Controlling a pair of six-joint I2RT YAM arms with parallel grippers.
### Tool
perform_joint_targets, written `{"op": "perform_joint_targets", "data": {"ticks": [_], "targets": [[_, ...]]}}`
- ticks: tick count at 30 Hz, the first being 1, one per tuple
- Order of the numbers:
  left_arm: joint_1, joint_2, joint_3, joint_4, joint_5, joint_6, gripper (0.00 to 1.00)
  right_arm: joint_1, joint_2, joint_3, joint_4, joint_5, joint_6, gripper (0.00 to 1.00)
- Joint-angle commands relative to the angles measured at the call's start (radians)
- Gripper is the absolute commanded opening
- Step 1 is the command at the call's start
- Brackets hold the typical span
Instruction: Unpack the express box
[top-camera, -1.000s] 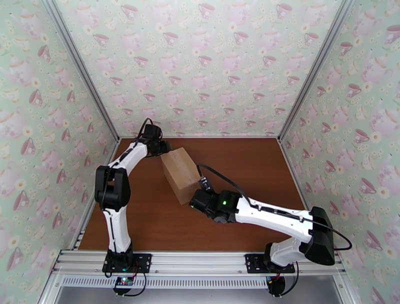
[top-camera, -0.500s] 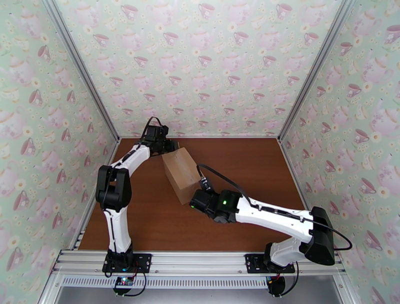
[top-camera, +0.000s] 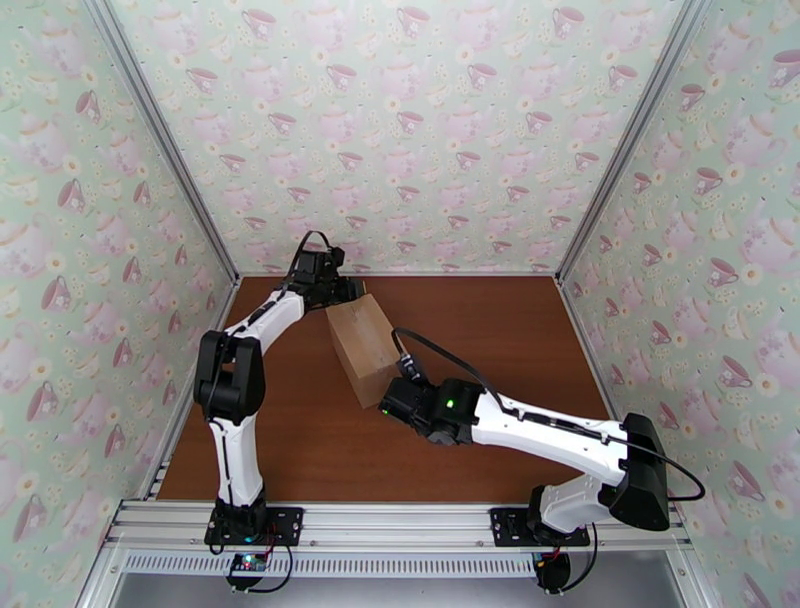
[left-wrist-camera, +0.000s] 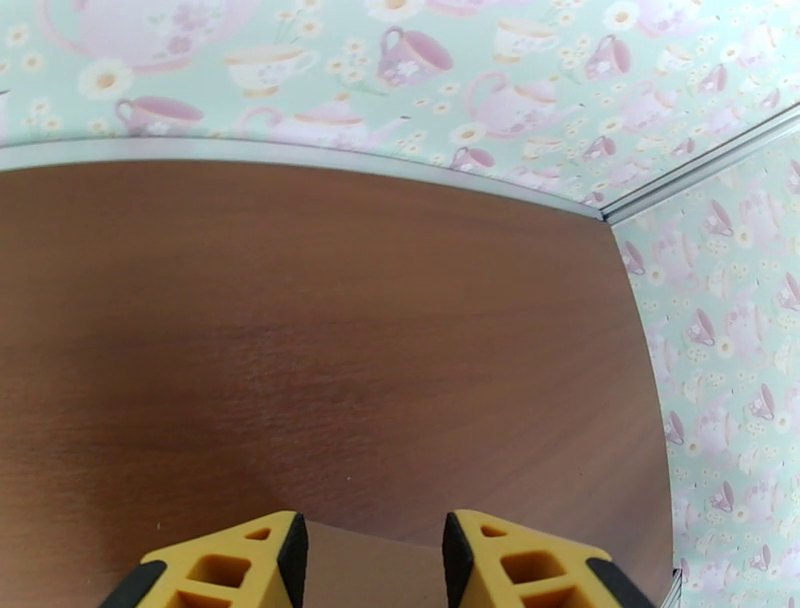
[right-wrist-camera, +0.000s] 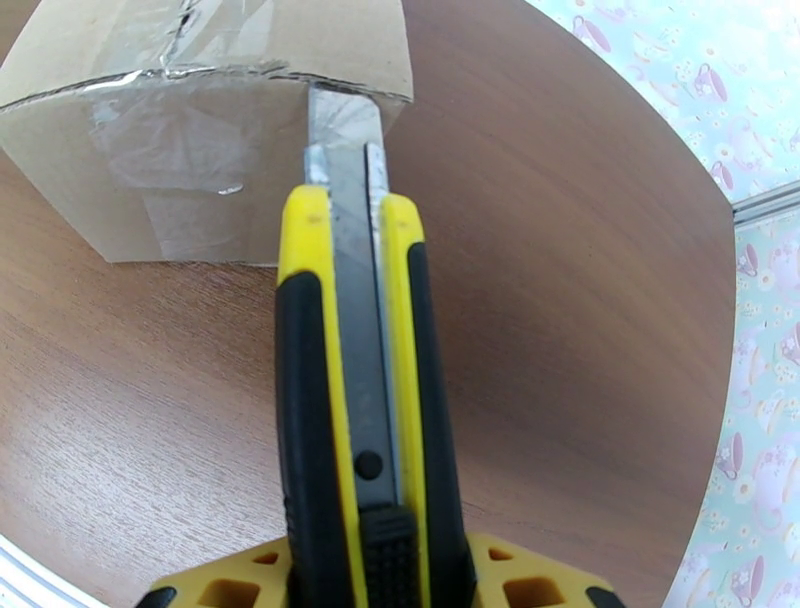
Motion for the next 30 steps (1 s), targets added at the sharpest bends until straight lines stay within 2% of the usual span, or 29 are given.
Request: {"op": "perform_joint_targets", "data": {"ticks": [1, 10, 18, 25, 30], "targets": [[-0.059, 0.035, -0.056, -0.043, 0.1, -0.058, 0.43, -0.002, -0.021, 0.006, 0.172, -0.028, -0.059, 0.0], [-0.078, 0.057, -0.036, -0.013, 0.112, -0.097, 0.43, -0.002, -0.055, -0.039, 0.226, -0.059, -0.093, 0.0], [-0.07, 0.021, -0.011, -0.023, 0.049, -0.107, 0.42, -0.002, -0.043, -0.037, 0.177, -0.024, -0.039, 0.0], [-0.03, -0.067, 0.097, -0.105, -0.042, -0.13, 0.43, -0.002, -0.032, -0.042, 0.152, 0.002, -0.007, 0.0], [0.006, -0.22, 0.037, -0.138, -0.115, -0.163, 0.43, -0.002, -0.016, -0.043, 0.151, 0.008, 0.0, 0.0]]}}
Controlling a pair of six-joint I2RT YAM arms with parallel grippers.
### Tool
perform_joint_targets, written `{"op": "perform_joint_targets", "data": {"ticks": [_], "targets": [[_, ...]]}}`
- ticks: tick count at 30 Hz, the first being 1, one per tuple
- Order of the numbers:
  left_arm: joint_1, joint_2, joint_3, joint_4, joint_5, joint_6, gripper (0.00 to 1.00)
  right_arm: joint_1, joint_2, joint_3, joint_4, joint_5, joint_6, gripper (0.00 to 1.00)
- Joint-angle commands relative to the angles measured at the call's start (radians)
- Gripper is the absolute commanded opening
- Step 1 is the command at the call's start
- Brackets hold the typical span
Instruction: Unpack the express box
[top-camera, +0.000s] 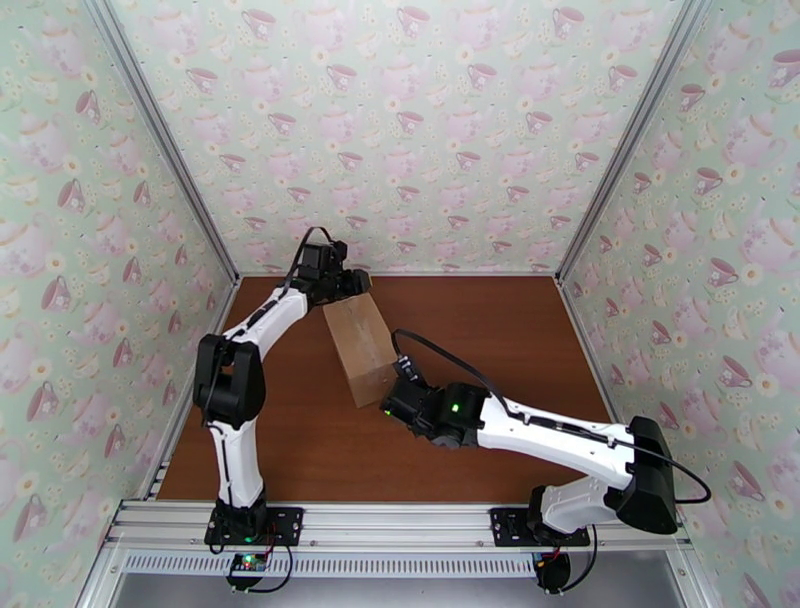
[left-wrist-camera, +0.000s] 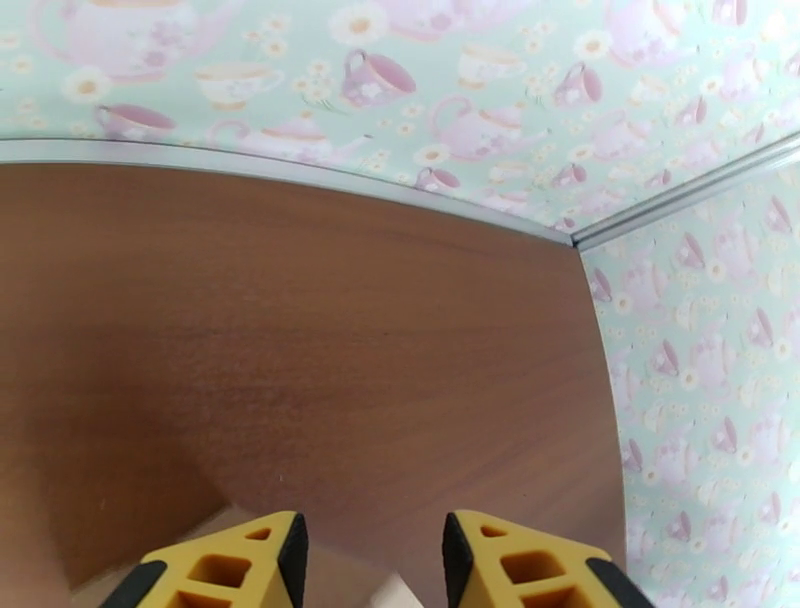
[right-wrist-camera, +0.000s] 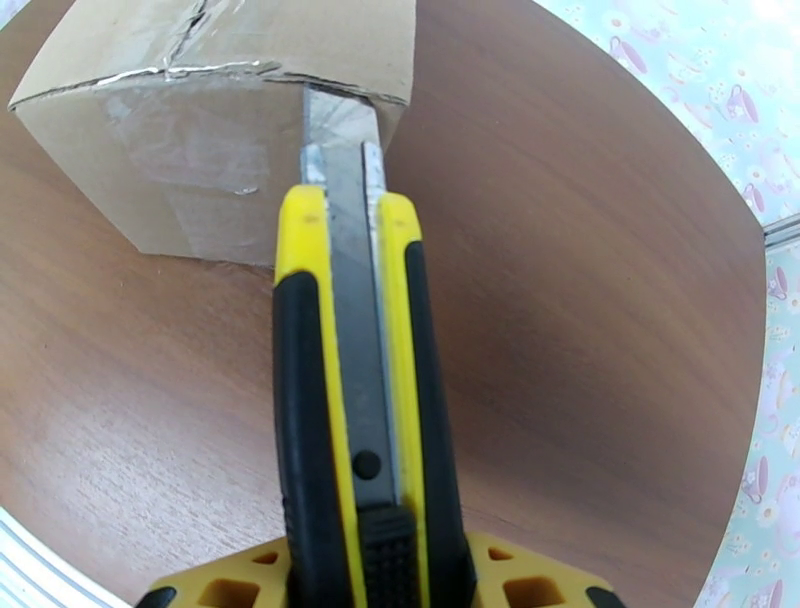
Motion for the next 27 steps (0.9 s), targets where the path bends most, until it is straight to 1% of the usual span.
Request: {"op": "perform_joint_targets", "data": {"ticks": [1, 6, 9, 12, 16, 20, 23, 27], "targets": [[0.028, -0.166, -0.037, -0.062, -0.077, -0.029, 0.44, -0.002, 0.011, 0.001, 0.047, 0.041, 0.025, 0.0], [0.026, -0.34, -0.168, -0.178, -0.175, 0.012, 0.44, -0.003, 0.006, -0.004, 0.054, 0.046, 0.03, 0.0], [0.013, -0.452, -0.296, -0.216, -0.234, 0.012, 0.44, -0.002, 0.005, -0.007, 0.051, 0.055, 0.034, 0.0], [-0.02, -0.553, -0.44, -0.223, -0.271, -0.019, 0.44, -0.002, 0.008, -0.008, 0.053, 0.062, 0.039, 0.0], [-0.091, -0.657, -0.603, -0.226, -0.334, -0.085, 0.44, -0.003, 0.017, 0.0, 0.053, 0.064, 0.043, 0.0], [-0.15, -0.718, -0.706, -0.239, -0.373, -0.13, 0.43, -0.002, 0.024, 0.007, 0.049, 0.078, 0.041, 0.0], [-0.17, -0.739, -0.758, -0.25, -0.389, -0.142, 0.43, -0.001, 0.031, 0.013, 0.049, 0.076, 0.041, 0.0], [-0.189, -0.728, -0.781, -0.229, -0.387, -0.158, 0.43, -0.001, 0.04, 0.014, 0.055, 0.076, 0.041, 0.0]]}}
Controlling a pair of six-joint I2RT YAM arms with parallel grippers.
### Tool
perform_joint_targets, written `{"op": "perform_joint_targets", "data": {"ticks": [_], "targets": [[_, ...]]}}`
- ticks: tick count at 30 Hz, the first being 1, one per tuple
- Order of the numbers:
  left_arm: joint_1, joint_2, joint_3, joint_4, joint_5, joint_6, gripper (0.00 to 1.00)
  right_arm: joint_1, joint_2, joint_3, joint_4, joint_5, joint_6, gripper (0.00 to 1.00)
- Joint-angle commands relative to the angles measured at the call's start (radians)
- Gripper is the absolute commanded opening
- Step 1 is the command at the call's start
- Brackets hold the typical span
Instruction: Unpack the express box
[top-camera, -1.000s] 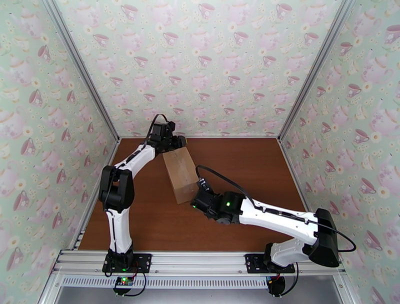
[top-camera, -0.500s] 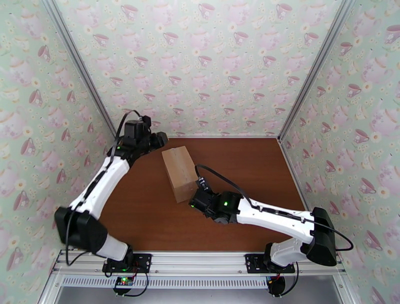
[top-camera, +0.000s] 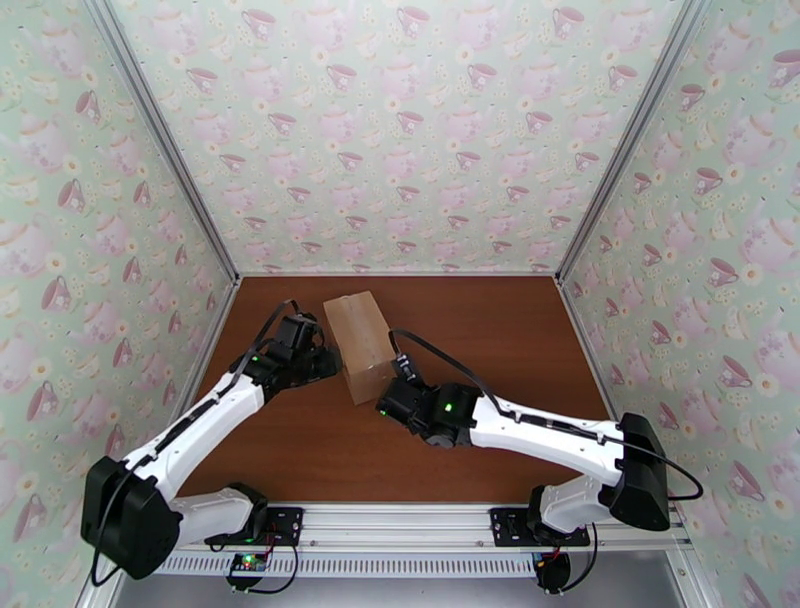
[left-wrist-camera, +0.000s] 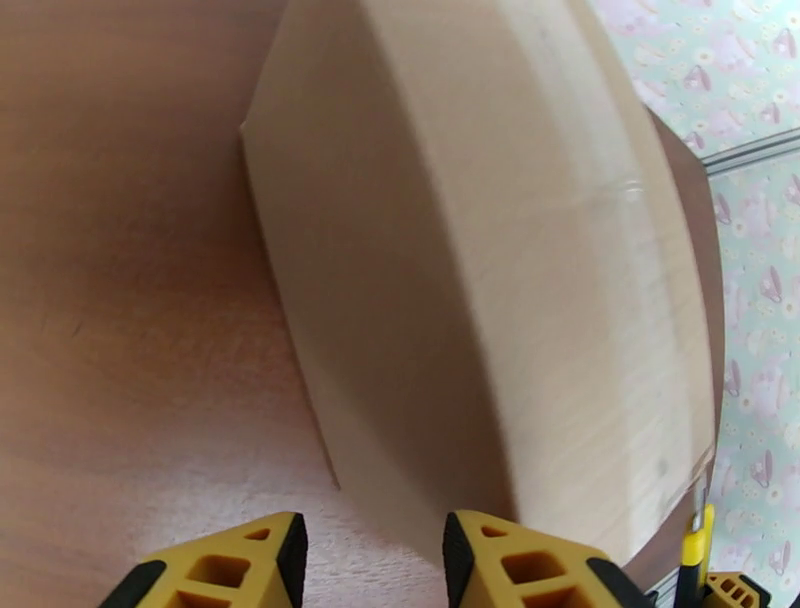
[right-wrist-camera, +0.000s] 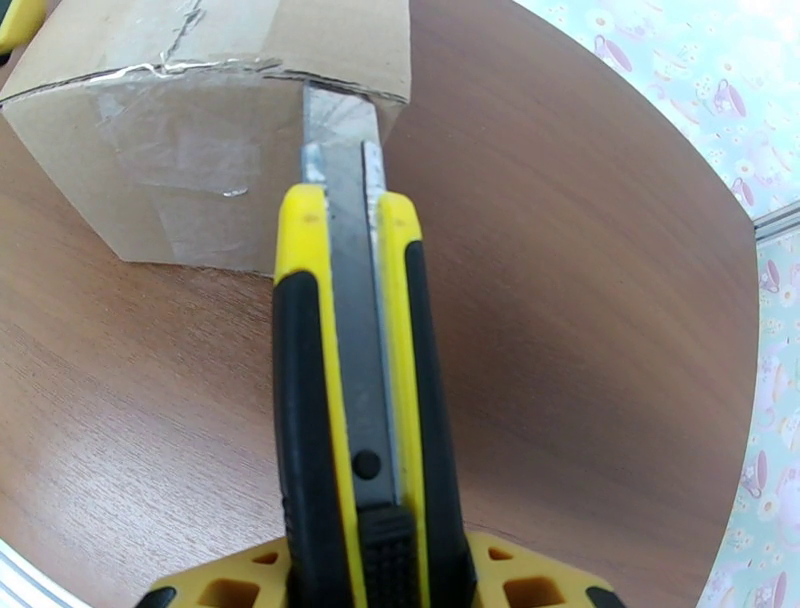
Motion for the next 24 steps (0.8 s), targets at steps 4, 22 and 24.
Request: {"op": "perform_joint_targets", "data": {"ticks": [4, 22, 24], "targets": [[-0.038, 0.039, -0.004, 0.063, -0.025, -0.036, 0.42, 0.001, 0.027, 0.024, 0.029, 0.049, 0.014, 0.0], [-0.18, 0.146, 0.038, 0.175, -0.032, -0.098, 0.42, 0.029, 0.061, 0.066, -0.004, 0.105, 0.006, 0.0], [-0.189, 0.149, 0.038, 0.177, -0.035, -0.099, 0.42, 0.031, 0.062, 0.067, -0.008, 0.106, 0.007, 0.0]]}}
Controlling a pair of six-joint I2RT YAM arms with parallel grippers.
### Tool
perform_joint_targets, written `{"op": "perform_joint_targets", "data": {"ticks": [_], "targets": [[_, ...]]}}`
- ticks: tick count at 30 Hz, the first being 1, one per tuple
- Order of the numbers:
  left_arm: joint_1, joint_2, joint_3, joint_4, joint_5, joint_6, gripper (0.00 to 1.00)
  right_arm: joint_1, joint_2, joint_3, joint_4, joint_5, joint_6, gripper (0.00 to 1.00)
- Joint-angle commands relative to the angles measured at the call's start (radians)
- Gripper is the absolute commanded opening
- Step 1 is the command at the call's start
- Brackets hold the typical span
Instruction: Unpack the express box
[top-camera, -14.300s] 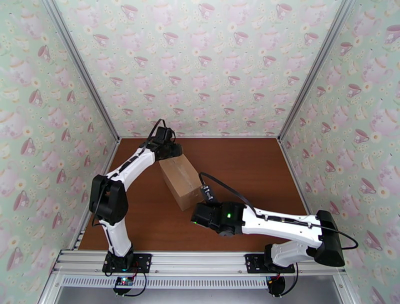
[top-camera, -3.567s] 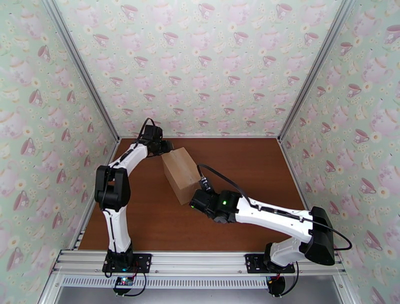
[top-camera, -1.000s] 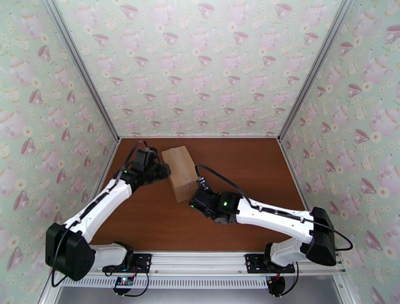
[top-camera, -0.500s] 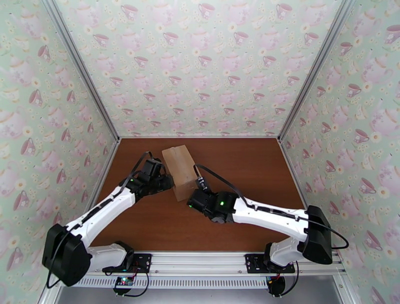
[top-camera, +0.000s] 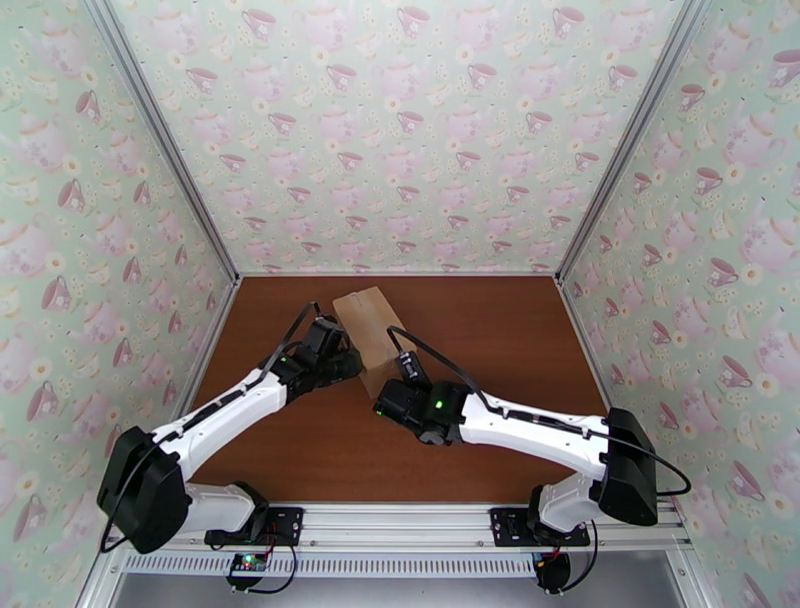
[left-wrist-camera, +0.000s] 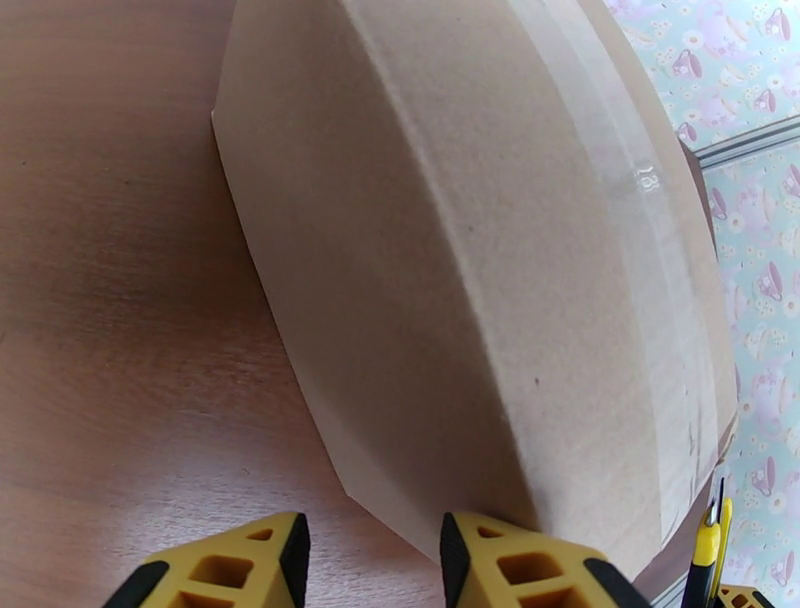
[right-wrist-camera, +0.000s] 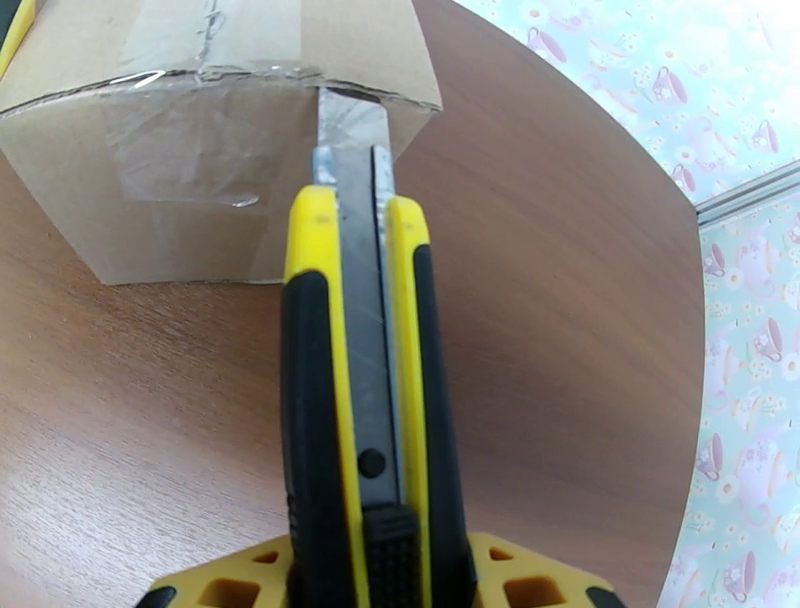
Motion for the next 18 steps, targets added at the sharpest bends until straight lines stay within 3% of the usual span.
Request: {"op": "perform_joint_targets", "data": {"ticks": [1, 18], "targets": [[-0.041, 0.033, 0.052, 0.035, 0.043, -0.005, 0.42, 0.034, 0.008, 0.049, 0.06, -0.023, -0.029, 0.0], [-0.114, 0.067, 0.079, 0.12, 0.016, -0.06, 0.42, 0.049, 0.023, 0.067, 0.057, -0.017, -0.029, 0.0]]}}
